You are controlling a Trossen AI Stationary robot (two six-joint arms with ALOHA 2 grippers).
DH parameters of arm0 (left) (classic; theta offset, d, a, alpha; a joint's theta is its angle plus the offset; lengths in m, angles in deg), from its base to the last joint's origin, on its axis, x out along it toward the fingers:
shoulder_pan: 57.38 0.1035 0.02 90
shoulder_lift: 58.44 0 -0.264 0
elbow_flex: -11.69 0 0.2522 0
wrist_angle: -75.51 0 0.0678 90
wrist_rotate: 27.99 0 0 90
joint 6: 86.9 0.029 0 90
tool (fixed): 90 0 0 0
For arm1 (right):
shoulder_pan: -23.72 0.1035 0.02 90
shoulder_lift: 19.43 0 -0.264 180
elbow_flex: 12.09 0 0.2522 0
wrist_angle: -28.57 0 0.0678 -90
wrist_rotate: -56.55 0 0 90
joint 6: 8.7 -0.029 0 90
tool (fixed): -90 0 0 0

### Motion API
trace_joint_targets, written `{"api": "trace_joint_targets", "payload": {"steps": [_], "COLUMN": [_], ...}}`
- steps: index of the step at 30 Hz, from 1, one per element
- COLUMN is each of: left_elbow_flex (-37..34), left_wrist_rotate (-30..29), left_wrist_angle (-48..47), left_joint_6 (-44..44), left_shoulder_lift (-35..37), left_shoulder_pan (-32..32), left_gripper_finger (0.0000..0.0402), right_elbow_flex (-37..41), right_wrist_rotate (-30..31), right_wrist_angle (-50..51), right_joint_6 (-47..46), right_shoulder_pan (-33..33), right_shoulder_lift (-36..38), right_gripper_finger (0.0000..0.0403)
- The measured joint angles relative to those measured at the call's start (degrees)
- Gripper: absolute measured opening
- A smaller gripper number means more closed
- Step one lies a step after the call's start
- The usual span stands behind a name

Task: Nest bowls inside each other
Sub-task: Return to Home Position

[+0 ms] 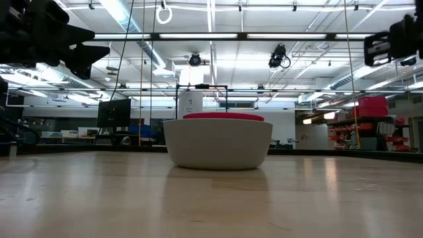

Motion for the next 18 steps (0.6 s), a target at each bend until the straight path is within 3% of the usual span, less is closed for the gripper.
{"api": "trace_joint_targets", "payload": {"steps": [3, 6, 18], "left_elbow_flex": [0.0, 0.0, 0.0], "left_wrist_rotate": [-0.1, 0.0, 0.0], "left_wrist_angle": [0.0, 0.0, 1.4], "left_joint_6": [-0.1, -0.3, -0.5], "left_shoulder_lift": [0.0, 0.0, 0.0], "left_shoulder_pan": [0.0, 0.0, 0.0], "left_gripper_finger": [0.0228, 0.0228, 0.0228], "right_elbow_flex": [0.0, 0.1, 2.3], "right_wrist_rotate": [-3.6, -2.3, 24.3], "right_wrist_angle": [-3.9, -2.7, -3.1], "right_joint_6": [5.5, 7.2, 8.2], "right_shoulder_pan": [1.0, 1.1, -1.8], "right_shoulder_lift": [0.0, 0.0, -2.3], "right_gripper_finger": [0.016, 0.0154, 0.0134]}}
